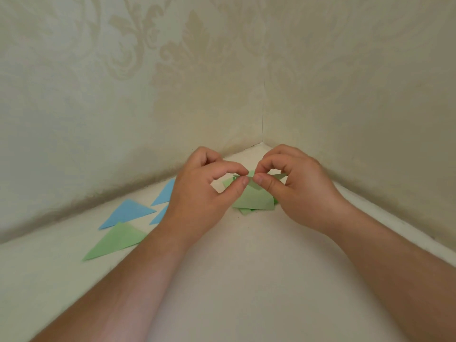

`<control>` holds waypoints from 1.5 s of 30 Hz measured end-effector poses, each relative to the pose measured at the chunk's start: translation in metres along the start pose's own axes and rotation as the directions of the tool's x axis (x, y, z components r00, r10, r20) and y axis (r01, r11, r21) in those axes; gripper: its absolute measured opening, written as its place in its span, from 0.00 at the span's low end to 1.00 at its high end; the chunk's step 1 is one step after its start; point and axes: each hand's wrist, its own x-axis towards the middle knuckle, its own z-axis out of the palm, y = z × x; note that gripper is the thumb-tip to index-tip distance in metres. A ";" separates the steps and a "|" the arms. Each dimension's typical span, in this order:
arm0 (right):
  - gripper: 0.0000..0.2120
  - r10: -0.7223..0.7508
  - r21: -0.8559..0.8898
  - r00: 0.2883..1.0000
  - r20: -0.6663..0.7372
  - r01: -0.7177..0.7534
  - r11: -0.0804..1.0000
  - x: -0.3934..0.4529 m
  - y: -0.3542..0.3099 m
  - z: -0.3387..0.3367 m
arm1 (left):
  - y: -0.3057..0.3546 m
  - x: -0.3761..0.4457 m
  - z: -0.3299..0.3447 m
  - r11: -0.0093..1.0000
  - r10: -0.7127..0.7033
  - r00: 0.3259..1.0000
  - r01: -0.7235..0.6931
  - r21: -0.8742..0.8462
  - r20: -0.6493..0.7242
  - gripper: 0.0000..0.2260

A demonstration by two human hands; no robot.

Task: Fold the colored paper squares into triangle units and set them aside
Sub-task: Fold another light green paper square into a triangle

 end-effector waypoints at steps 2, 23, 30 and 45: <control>0.09 -0.033 -0.037 0.999 0.008 0.034 0.999 -0.001 -0.001 0.001 | -0.001 0.001 -0.002 0.991 0.118 0.993 -0.117 0.062 -0.016 0.04; 0.04 -0.113 -0.138 0.989 -0.095 0.100 0.985 -0.002 -0.009 0.005 | 0.004 0.003 -0.001 0.931 0.305 0.951 -0.308 0.195 0.045 0.03; 0.03 -0.058 -0.096 0.991 -0.119 0.046 0.994 0.000 -0.002 -0.009 | 0.002 0.006 -0.013 0.948 0.263 0.964 -0.255 0.191 -0.021 0.02; 0.08 -0.100 -0.130 0.992 -0.079 0.089 0.988 -0.003 -0.008 -0.006 | 0.009 0.001 -0.003 0.986 0.155 0.988 -0.154 0.065 -0.004 0.04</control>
